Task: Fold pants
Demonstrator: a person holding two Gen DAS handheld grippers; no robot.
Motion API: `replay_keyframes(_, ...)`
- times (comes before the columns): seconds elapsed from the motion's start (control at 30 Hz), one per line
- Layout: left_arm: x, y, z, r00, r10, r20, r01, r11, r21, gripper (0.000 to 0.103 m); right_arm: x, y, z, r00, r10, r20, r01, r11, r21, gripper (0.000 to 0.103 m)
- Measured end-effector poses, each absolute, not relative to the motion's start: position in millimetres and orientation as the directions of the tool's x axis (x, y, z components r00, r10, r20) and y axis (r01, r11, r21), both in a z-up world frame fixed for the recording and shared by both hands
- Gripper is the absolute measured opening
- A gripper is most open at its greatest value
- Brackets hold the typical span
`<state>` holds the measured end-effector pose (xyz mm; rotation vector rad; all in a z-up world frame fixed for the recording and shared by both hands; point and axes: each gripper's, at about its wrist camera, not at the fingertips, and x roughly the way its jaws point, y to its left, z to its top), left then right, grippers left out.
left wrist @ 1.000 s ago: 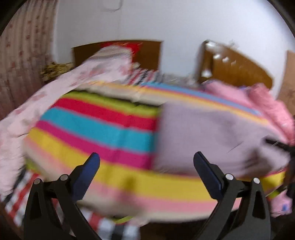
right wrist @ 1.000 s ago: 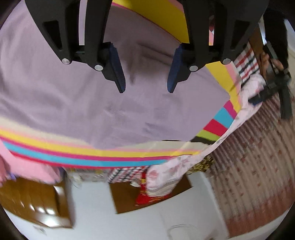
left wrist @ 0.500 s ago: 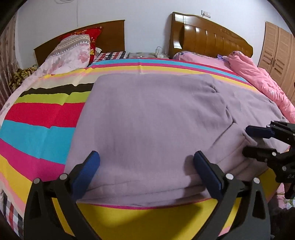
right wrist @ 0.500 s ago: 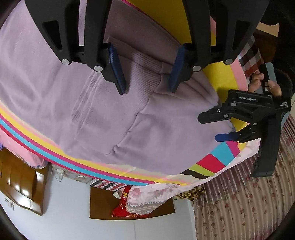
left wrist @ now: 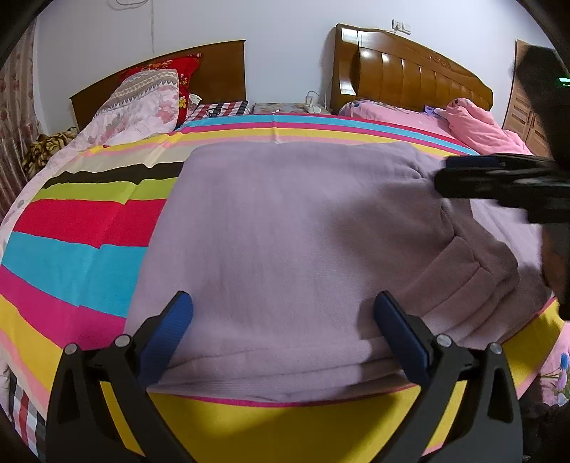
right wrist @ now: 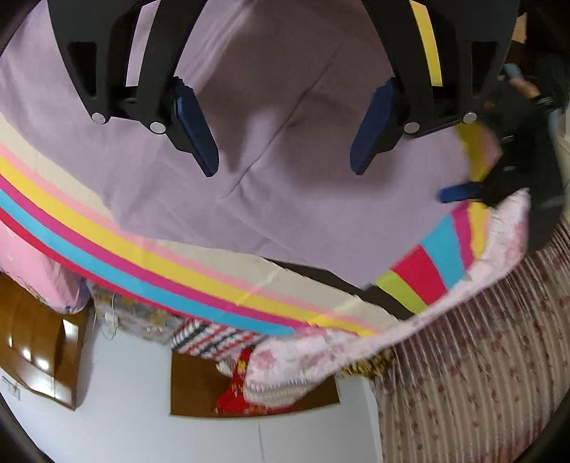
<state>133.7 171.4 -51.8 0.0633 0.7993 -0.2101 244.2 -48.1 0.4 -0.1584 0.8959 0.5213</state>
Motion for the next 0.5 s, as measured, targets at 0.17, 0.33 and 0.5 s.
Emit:
replay_keyframes(0.17,133.6,171.2,-51.6,0.678,-0.163,-0.717,0.211,0.977,-0.023,0.101,250.6,-48.2,-14.4,0.507,0.337,-0.793,-0.488,0.871,0.058,0.08)
replay_keyframes(0.33,133.7,170.6,-51.4,0.678,-0.162,-0.717,0.21,0.977,-0.022,0.102,251.2,-42.5,-18.3,0.508,0.326,-0.797,-0.506,0.862,0.03,0.088)
replay_keyframes(0.5,133.7,170.5,-50.7,0.678,-0.158,-0.718,0.208,0.978,-0.019,0.102,246.9,-54.2,-9.0,0.516,0.362,-0.777,-0.49,0.868,0.079,0.088)
